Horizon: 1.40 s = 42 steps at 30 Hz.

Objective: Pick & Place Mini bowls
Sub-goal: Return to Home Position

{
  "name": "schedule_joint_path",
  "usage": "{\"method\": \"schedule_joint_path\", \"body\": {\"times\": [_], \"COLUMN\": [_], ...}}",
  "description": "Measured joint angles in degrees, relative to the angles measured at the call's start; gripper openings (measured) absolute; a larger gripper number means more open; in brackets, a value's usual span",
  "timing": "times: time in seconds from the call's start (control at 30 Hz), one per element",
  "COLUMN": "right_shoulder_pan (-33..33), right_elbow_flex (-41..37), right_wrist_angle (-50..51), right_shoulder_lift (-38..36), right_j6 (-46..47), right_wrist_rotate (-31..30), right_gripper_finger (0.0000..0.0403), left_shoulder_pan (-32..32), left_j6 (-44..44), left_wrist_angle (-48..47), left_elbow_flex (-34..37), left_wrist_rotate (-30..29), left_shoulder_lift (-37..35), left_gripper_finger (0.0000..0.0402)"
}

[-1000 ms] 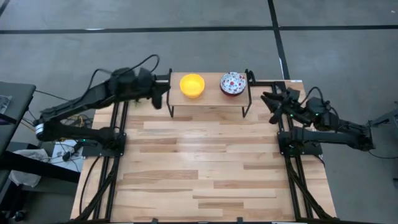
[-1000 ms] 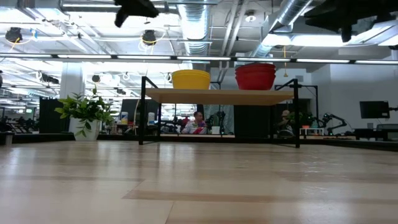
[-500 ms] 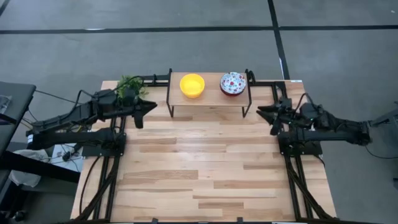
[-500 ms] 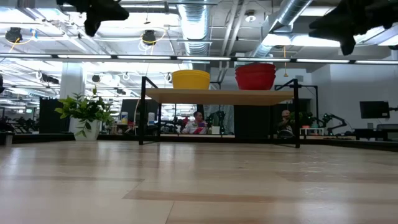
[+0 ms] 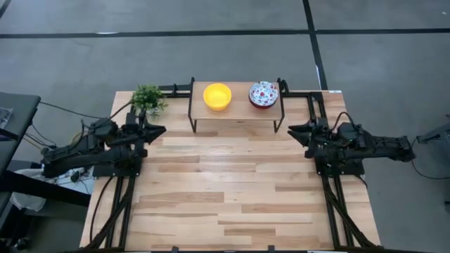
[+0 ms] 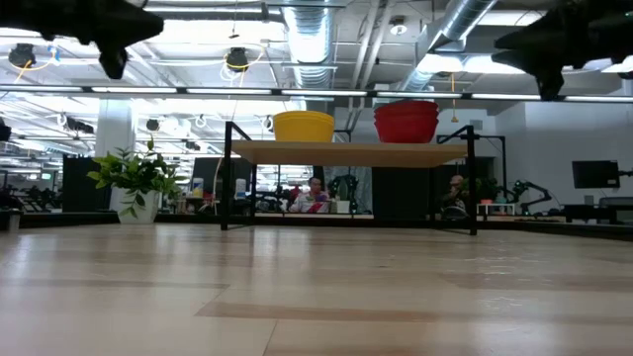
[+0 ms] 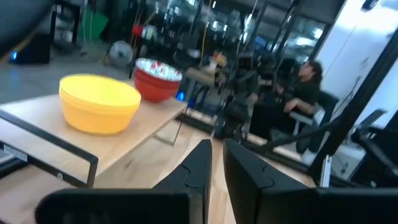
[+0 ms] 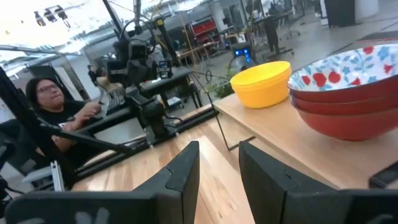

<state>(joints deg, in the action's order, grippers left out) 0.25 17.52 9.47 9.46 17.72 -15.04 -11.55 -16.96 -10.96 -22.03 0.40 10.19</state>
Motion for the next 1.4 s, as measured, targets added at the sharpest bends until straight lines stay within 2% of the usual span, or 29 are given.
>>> {"method": "schedule_joint_path", "body": {"times": [0.2,0.4,0.47,0.57,0.7,0.9,1.03,1.17,1.4], "right_shoulder_pan": [0.2,1.1,1.3,1.2,1.2,1.2,1.2,1.2,1.2], "right_elbow_flex": [0.0,-1.9,-4.2,-7.8,-9.6,-10.0,-13.0,-13.0,-12.9], "right_wrist_angle": [5.4,6.5,5.3,3.1,2.1,3.9,1.0,1.0,1.5], "right_shoulder_lift": [-7.7,-9.0,-9.0,-9.2,-9.3,-9.3,-9.3,-8.8,-9.2], "right_j6": [0.8,1.4,3.1,5.0,5.3,4.5,4.7,3.0,2.9], "right_wrist_rotate": [-0.1,-0.4,-0.8,-1.5,-1.6,-1.7,-1.6,-1.6,-1.6], "right_gripper_finger": [0.0102,0.0102,0.0102,0.0102,0.0102,0.0102,0.0102,0.0102,0.0102], "left_shoulder_pan": [0.0,0.0,0.0,0.0,0.0,0.0,0.0,0.0,0.0], "left_j6": [0.1,0.0,0.0,0.2,0.2,0.4,1.8,5.2,6.2], "left_wrist_angle": [0.6,1.3,4.3,9.6,10.4,11.0,11.0,11.0,10.8], "left_elbow_flex": [5.3,9.8,11.5,13.6,15.5,16.3,16.3,16.3,16.5], "left_wrist_rotate": [1.4,4.9,6.5,7.1,7.0,7.0,7.0,7.0,7.0], "left_shoulder_lift": [-10.1,-8.1,-7.7,-8.1,-8.0,-8.0,-8.1,-8.0,-7.9], "left_gripper_finger": [0.0040,0.0040,0.0040,0.0040,0.0040,0.0040,0.0040,0.0040,0.0040]}}
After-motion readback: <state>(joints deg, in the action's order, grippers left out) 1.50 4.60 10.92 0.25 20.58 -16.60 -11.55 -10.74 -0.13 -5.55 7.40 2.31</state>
